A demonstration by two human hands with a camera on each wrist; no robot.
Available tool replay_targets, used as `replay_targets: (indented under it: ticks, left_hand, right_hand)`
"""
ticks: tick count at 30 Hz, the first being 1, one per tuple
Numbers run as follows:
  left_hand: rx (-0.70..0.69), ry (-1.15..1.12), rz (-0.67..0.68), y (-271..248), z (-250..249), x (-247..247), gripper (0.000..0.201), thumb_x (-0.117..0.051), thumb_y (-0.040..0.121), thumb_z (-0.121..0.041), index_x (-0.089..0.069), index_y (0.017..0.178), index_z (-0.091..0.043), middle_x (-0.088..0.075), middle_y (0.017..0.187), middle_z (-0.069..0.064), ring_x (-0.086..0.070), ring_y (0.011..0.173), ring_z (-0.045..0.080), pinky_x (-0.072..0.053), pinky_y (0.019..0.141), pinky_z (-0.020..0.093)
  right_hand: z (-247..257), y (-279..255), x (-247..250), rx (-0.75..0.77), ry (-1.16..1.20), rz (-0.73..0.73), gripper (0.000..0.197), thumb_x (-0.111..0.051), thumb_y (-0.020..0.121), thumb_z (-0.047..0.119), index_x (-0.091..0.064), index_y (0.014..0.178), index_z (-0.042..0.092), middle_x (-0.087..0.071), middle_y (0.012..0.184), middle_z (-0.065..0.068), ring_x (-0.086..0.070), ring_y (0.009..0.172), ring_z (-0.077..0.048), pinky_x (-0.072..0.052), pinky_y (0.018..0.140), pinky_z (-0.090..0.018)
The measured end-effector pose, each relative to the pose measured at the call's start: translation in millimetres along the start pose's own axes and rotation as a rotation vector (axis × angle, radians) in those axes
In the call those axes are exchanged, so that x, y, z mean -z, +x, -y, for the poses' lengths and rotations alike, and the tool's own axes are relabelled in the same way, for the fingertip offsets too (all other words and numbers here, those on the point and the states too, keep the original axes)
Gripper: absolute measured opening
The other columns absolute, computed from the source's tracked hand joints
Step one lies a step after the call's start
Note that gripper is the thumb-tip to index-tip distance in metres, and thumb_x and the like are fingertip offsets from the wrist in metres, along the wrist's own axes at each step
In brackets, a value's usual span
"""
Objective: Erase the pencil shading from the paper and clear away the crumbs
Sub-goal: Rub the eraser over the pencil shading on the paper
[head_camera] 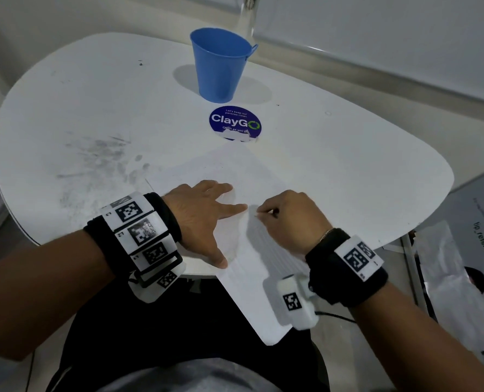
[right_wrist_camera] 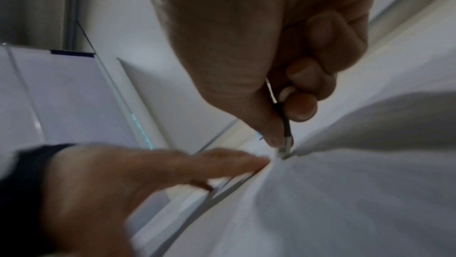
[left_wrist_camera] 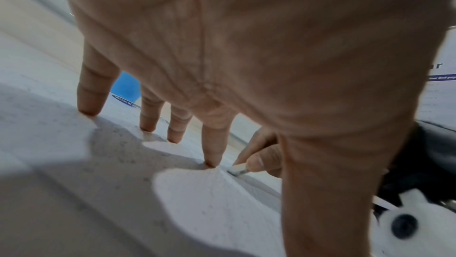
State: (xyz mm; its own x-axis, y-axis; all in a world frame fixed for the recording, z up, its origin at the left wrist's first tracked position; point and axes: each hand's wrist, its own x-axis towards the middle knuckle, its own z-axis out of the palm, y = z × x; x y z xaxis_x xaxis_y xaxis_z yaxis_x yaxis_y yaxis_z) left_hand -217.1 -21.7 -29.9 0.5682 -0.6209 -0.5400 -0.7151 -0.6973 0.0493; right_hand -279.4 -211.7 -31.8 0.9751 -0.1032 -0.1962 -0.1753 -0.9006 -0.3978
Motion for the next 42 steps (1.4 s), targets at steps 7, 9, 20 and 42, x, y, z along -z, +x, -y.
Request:
replay_targets:
  ticks: [7, 9, 20, 42]
  left_hand:
    - [0.0, 0.003, 0.003, 0, 0, -1, 0.113, -0.062, 0.073, -0.082, 0.009, 0.156, -0.05, 0.019, 0.166, -0.009, 0.016, 0.154, 0.016, -0.016, 0.123, 0.045]
    - [0.0, 0.007, 0.004, 1, 0, -1, 0.114, -0.061, 0.073, -0.082, 0.009, 0.156, -0.05, 0.019, 0.166, -0.009, 0.015, 0.154, 0.017, -0.017, 0.123, 0.045]
    - [-0.001, -0.009, -0.004, 1, 0, -1, 0.113, -0.062, 0.074, -0.081, 0.008, 0.157, -0.049, 0.019, 0.167, -0.008, 0.016, 0.154, 0.017, -0.016, 0.124, 0.046]
    - [0.005, 0.012, -0.006, 0, -1, -1, 0.113, -0.061, 0.073, -0.082, 0.008, 0.156, -0.049, 0.018, 0.166, -0.009, 0.014, 0.154, 0.016, -0.019, 0.122, 0.044]
  right_hand:
    - [2, 5, 4, 0.002, 0.014, 0.02, 0.019, -0.06, 0.092, 0.021, -0.078, 0.09, 0.02, -0.074, 0.087, 0.005, -0.065, 0.083, -0.015, -0.048, 0.075, -0.027]
    - [6, 3, 0, 0.015, 0.01, 0.046, 0.018, -0.06, 0.092, 0.022, -0.078, 0.089, 0.021, -0.074, 0.089, 0.007, -0.065, 0.085, -0.015, -0.05, 0.078, -0.028]
    - [-1, 14, 9, -0.114, 0.047, -0.066, 0.017, -0.061, 0.092, 0.026, -0.077, 0.092, 0.026, -0.074, 0.094, 0.005, -0.065, 0.092, -0.019, -0.051, 0.081, -0.029]
    - [3, -18, -1, -0.001, 0.006, -0.024, 0.019, -0.058, 0.094, 0.022, -0.077, 0.094, 0.02, -0.075, 0.091, 0.003, -0.067, 0.087, -0.019, -0.054, 0.081, -0.033]
